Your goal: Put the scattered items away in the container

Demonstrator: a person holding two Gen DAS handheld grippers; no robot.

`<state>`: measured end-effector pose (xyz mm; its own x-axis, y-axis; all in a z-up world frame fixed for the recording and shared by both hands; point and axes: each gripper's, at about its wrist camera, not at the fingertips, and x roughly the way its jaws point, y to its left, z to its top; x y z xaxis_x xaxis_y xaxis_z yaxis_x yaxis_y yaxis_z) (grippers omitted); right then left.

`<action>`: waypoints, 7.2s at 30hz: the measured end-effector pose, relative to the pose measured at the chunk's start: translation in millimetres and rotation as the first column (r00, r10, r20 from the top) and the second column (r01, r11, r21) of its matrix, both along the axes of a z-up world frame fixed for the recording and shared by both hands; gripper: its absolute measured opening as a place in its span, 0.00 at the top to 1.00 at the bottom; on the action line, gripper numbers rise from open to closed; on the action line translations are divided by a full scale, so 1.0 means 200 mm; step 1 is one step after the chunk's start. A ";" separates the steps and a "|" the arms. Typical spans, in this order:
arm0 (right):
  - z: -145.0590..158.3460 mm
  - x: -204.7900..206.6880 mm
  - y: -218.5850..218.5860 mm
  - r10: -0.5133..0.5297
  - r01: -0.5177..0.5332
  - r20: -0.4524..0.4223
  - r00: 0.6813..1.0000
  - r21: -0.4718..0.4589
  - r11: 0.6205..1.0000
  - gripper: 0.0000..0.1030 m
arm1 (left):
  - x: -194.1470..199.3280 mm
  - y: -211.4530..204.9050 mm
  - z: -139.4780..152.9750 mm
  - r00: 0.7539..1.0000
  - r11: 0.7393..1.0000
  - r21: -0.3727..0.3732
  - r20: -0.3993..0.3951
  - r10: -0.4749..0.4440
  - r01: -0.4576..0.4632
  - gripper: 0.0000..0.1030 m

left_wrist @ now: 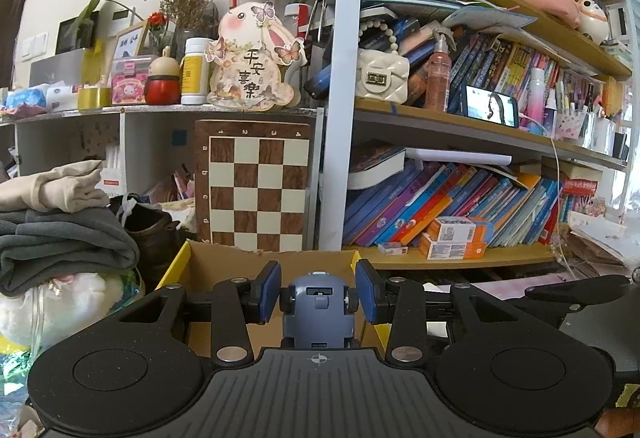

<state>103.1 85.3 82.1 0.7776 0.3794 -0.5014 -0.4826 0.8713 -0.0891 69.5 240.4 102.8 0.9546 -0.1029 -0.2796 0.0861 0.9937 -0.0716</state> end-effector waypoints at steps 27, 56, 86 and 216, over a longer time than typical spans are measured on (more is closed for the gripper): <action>0.02 0.09 0.13 0.034 -0.034 -0.014 0.999 -0.028 0.999 0.67 | 0.08 0.10 0.01 0.999 0.999 -0.016 -0.012 0.036 -0.037 0.62; -0.12 0.36 0.38 0.134 -0.151 -0.120 0.984 -0.154 0.976 0.66 | 0.38 0.22 -0.13 0.990 0.998 0.012 -0.127 0.055 -0.054 0.62; -0.21 0.47 0.45 0.178 -0.212 -0.183 0.967 -0.190 0.959 0.66 | 0.53 0.25 -0.27 0.965 0.998 0.027 -0.252 0.069 -0.064 0.62; -0.05 0.38 0.28 0.063 -0.075 -0.158 0.985 -0.068 0.995 0.16 | 0.42 0.20 -0.13 0.964 0.993 0.062 -0.238 0.115 -0.103 0.11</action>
